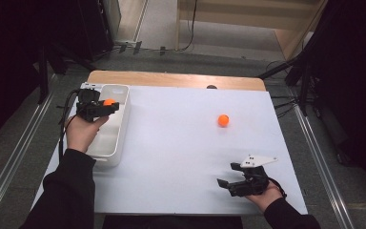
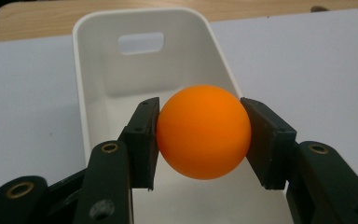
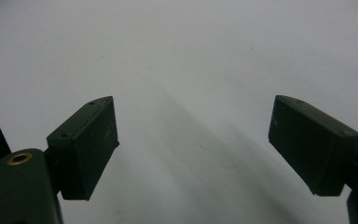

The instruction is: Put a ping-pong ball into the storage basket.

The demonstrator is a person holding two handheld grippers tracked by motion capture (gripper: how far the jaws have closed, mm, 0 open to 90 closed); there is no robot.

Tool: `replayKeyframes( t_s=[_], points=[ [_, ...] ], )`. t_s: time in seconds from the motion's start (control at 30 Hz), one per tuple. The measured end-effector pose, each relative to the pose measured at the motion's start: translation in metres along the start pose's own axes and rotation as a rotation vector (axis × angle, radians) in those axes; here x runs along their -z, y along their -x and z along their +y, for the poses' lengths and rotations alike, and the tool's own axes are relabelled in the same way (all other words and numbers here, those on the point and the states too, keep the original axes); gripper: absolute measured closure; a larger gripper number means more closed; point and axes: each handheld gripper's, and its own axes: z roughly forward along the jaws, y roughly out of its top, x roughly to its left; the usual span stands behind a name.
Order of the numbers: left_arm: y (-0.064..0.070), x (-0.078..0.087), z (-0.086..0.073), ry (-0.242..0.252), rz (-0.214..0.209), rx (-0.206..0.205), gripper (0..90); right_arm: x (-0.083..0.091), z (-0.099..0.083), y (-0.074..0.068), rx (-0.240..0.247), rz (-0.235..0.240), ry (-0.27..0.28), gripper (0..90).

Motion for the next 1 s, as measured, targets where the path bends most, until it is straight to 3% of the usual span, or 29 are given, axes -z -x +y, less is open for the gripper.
replayKeyframes(
  t_s=[0.33, 0.6, 0.63, 0.77, 0.87, 1.0],
  points=[
    [0.007, -0.014, -0.004, -0.037, 0.03, -0.039, 50.5, 0.001, -0.001, 0.0, 0.007, 0.007, 0.006, 14.3],
    [0.005, -0.012, -0.003, -0.039, 0.023, -0.019, 50.3, 0.0, 0.0, -0.001, 0.004, 0.006, 0.003, 14.3],
    [0.004, -0.012, -0.003, -0.034, 0.021, -0.012, 47.0, 0.0, 0.0, -0.001, 0.002, 0.007, 0.005, 14.3],
    [0.0, -0.009, -0.001, -0.031, -0.044, 0.02, 40.3, 0.001, 0.0, 0.0, -0.004, 0.005, 0.01, 14.3],
    [-0.003, -0.003, 0.001, -0.012, -0.072, 0.021, 35.2, 0.002, -0.001, 0.001, -0.001, 0.008, 0.013, 14.3],
    [-0.004, 0.004, 0.002, -0.003, -0.106, 0.021, 35.0, 0.003, -0.001, 0.0, 0.002, 0.007, 0.014, 14.3]
  ],
)
